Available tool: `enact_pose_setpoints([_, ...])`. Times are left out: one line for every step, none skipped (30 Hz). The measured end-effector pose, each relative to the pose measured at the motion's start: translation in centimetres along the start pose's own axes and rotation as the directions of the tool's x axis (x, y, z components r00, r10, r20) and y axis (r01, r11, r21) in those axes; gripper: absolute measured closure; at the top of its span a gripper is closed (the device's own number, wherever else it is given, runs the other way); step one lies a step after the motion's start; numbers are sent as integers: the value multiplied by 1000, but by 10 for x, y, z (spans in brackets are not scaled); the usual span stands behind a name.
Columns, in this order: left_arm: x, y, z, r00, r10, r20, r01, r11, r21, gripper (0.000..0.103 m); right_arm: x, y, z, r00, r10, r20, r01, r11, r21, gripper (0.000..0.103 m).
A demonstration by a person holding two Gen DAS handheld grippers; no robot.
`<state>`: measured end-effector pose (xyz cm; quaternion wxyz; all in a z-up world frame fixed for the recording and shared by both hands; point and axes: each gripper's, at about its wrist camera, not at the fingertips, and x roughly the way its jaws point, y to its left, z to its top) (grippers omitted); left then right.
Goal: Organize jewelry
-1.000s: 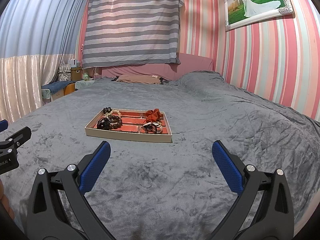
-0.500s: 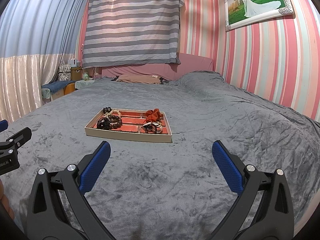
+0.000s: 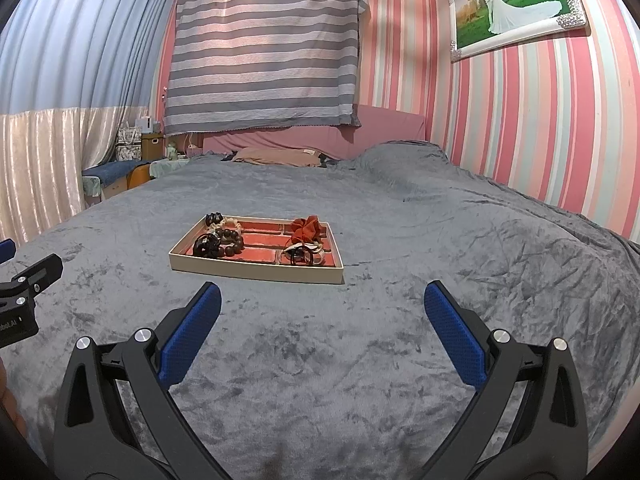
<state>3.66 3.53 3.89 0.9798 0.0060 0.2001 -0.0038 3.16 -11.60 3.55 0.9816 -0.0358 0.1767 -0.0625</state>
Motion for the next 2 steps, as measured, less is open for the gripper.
enact_pose_setpoints([0,0,0,1000,2,0,-2,1000,-2,5,0,0,0,1000,0,-1,0,1000,1,4])
enact_pose_setpoints([1,-1,0,1000,2,-3,-2,1000,-2,5,0,-1,0,1000,0,-1,0,1000,1,4])
